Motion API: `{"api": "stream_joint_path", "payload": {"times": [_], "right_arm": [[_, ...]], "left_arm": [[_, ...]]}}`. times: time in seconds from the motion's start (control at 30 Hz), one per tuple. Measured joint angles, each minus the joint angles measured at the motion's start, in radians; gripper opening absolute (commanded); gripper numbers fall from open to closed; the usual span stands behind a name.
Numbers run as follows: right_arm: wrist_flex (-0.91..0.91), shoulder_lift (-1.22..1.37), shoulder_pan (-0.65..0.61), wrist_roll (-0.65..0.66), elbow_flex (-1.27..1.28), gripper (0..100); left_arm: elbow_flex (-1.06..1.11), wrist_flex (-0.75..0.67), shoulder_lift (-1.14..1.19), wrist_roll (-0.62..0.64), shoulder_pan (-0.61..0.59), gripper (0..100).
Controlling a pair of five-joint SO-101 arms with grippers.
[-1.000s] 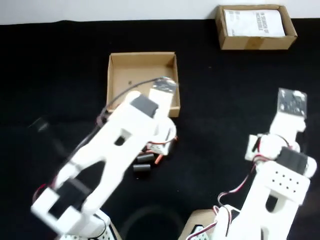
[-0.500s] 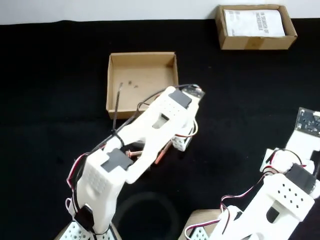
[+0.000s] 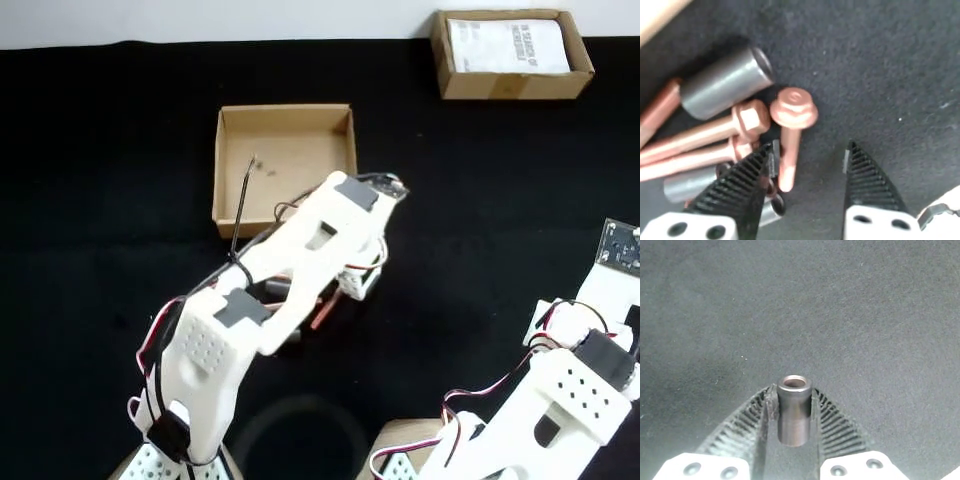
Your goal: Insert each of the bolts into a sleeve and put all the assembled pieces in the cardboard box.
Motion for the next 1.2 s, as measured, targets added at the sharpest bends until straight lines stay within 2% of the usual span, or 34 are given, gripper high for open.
{"api": "stream_joint_path", "payload": {"times": [0.27, 0.33, 0.43, 0.5, 0.57, 1.2], "right_arm": [[0.000, 0.000, 0.000, 0.000, 0.023, 0.8], [0.000, 0.000, 0.000, 0.000, 0.040, 0.8], [0.000, 0.000, 0.000, 0.000, 0.057, 0.8], [0.000, 0.000, 0.000, 0.000, 0.060, 0.8], [0.000, 0.000, 0.000, 0.000, 0.060, 0.8], [0.000, 0.000, 0.000, 0.000, 0.060, 0.8]], "left_arm": [[-0.003, 0.000, 0.008, -0.014, -0.028, 21], [-0.017, 0.000, 0.014, -0.014, -0.029, 15], [-0.054, 0.000, 0.015, -0.014, -0.031, 0], [-0.078, 0.002, 0.015, -0.014, -0.035, 3], [-0.089, 0.000, 0.015, -0.014, -0.032, 1], [-0.098, 0.000, 0.037, -0.014, -0.034, 1]]}}
